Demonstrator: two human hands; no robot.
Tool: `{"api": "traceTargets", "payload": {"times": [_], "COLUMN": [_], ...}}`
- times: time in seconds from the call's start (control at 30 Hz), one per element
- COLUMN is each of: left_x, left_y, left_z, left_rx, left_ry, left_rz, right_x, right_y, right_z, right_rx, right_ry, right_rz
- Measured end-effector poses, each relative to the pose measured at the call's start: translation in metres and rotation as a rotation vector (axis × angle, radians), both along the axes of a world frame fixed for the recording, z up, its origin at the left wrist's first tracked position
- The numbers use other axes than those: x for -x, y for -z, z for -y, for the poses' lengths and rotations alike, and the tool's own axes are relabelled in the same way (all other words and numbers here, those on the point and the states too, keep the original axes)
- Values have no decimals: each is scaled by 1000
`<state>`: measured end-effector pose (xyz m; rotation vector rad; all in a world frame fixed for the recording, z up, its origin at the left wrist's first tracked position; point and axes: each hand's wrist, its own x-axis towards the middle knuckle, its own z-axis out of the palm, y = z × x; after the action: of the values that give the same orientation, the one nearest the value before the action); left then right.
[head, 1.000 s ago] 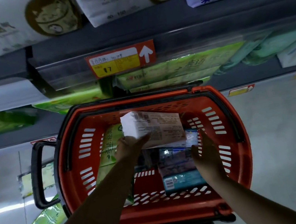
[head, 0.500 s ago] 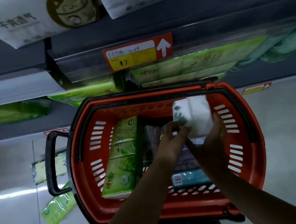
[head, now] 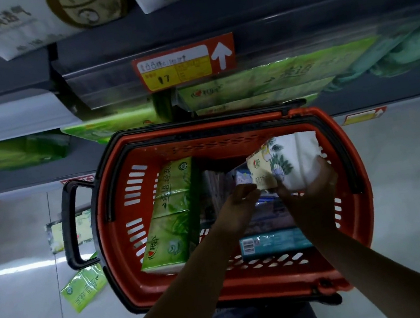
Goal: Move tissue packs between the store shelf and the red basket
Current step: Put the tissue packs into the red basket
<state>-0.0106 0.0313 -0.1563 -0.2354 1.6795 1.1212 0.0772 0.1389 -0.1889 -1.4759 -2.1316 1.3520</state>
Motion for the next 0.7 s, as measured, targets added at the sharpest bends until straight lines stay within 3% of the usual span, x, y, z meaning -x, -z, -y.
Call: {"api": "traceTargets", "payload": {"times": [0.37, 0.7], "left_x": [3, 34], "left_y": [-3, -54], "left_z": [28, 64], "left_rx": [93, -77], "left_ry": [-166, -352], "left_rz": [-63, 43], "right_x": [-10, -21], "right_y": [-45, -112], "right_z": [-1, -6], "right_rx": [239, 645], "right_ry": [14, 35], "right_rz": [-175, -328]}}
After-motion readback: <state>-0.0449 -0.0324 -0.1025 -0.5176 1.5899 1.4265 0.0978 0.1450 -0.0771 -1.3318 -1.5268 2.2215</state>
